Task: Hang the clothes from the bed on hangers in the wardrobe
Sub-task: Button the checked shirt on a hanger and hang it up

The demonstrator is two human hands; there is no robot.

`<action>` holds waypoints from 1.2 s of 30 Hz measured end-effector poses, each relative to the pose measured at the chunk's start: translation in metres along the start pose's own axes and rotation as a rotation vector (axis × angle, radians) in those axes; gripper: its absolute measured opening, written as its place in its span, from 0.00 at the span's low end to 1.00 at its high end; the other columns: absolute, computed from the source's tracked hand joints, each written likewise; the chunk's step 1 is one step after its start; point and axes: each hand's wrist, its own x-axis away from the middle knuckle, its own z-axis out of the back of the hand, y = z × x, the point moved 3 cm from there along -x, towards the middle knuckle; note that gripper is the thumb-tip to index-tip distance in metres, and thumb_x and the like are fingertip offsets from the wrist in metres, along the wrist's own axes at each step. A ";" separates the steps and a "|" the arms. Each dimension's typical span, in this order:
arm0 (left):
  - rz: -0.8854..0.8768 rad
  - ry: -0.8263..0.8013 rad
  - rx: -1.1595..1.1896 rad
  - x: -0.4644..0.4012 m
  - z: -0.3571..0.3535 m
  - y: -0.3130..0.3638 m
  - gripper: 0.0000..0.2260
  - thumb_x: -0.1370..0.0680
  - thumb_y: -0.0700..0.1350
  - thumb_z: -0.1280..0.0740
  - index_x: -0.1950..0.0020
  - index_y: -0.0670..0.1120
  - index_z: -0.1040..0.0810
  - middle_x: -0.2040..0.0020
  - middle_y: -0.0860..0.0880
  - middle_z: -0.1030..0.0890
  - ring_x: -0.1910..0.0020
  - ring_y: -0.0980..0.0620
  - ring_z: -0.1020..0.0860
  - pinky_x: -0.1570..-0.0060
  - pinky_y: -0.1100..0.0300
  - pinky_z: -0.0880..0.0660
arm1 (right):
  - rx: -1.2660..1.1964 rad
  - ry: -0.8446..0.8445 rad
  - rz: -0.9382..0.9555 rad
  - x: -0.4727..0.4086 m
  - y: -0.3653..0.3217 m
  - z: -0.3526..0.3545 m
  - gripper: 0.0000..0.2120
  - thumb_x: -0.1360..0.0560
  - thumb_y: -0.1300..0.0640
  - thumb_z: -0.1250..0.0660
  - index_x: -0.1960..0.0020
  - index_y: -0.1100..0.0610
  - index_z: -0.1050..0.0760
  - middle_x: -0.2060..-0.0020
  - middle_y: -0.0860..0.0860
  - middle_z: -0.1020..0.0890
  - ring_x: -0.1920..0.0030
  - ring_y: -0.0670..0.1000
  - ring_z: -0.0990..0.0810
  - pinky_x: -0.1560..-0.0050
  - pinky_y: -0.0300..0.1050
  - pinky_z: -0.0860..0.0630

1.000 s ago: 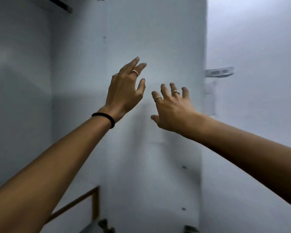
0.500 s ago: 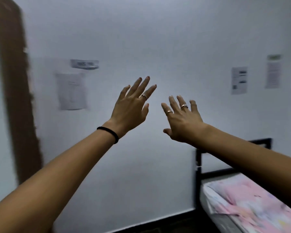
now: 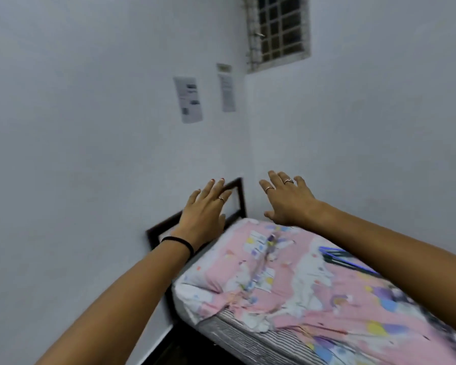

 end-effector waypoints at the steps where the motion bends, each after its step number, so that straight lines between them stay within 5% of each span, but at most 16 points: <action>1: -0.022 -0.025 0.039 -0.023 -0.022 0.014 0.27 0.20 0.49 0.42 0.22 0.50 0.47 0.21 0.51 0.55 0.22 0.50 0.55 0.26 0.50 0.51 | 0.020 -0.032 -0.044 -0.007 0.025 -0.018 0.38 0.22 0.44 0.39 0.22 0.56 0.54 0.22 0.58 0.54 0.23 0.58 0.52 0.28 0.61 0.48; 8: -0.025 -0.174 0.292 -0.149 -0.146 0.111 0.28 0.20 0.50 0.39 0.22 0.47 0.46 0.21 0.48 0.50 0.22 0.48 0.52 0.27 0.49 0.47 | 0.134 -0.317 -0.266 -0.043 0.185 -0.112 0.36 0.24 0.41 0.37 0.23 0.53 0.47 0.24 0.55 0.45 0.25 0.58 0.44 0.29 0.59 0.42; 13: -0.211 -0.257 0.231 -0.223 -0.217 0.179 0.29 0.20 0.51 0.40 0.22 0.47 0.47 0.21 0.49 0.52 0.22 0.47 0.53 0.27 0.50 0.48 | 0.089 -0.908 -0.322 -0.081 0.293 -0.176 0.33 0.25 0.35 0.39 0.29 0.54 0.33 0.30 0.50 0.30 0.32 0.55 0.30 0.34 0.52 0.32; 17: -0.306 -0.290 0.232 -0.262 -0.254 0.212 0.28 0.20 0.51 0.40 0.22 0.48 0.46 0.21 0.49 0.51 0.22 0.48 0.52 0.27 0.51 0.47 | 0.150 -0.746 -0.347 -0.103 0.359 -0.202 0.28 0.23 0.39 0.40 0.31 0.56 0.30 0.31 0.53 0.28 0.33 0.56 0.29 0.34 0.54 0.32; 23: -0.421 -0.425 0.249 -0.325 -0.297 0.245 0.30 0.21 0.51 0.36 0.22 0.47 0.45 0.21 0.48 0.48 0.23 0.46 0.50 0.27 0.47 0.44 | 0.101 -0.904 -0.505 -0.086 0.414 -0.224 0.27 0.26 0.36 0.37 0.36 0.54 0.25 0.36 0.51 0.23 0.39 0.55 0.24 0.36 0.54 0.29; 30: -0.597 -0.355 0.461 -0.363 -0.307 0.344 0.34 0.22 0.48 0.35 0.22 0.43 0.49 0.23 0.45 0.44 0.24 0.45 0.45 0.29 0.49 0.41 | -0.002 -0.744 -0.774 -0.029 0.445 -0.215 0.22 0.23 0.42 0.38 0.36 0.55 0.26 0.39 0.51 0.22 0.41 0.56 0.23 0.38 0.53 0.28; 33: -0.802 -0.375 0.358 -0.343 -0.323 0.398 0.35 0.22 0.50 0.36 0.21 0.44 0.52 0.21 0.47 0.48 0.23 0.45 0.49 0.27 0.48 0.43 | -0.056 -0.854 -0.863 0.011 0.452 -0.256 0.23 0.25 0.41 0.36 0.38 0.55 0.24 0.40 0.51 0.21 0.42 0.57 0.22 0.40 0.47 0.27; 36: -0.860 -0.334 0.272 -0.342 -0.329 0.443 0.36 0.21 0.50 0.38 0.21 0.47 0.58 0.21 0.49 0.53 0.22 0.46 0.55 0.26 0.47 0.49 | -0.123 -1.049 -0.986 0.056 0.471 -0.296 0.19 0.28 0.38 0.34 0.57 0.55 0.21 0.52 0.54 0.17 0.52 0.57 0.19 0.42 0.49 0.24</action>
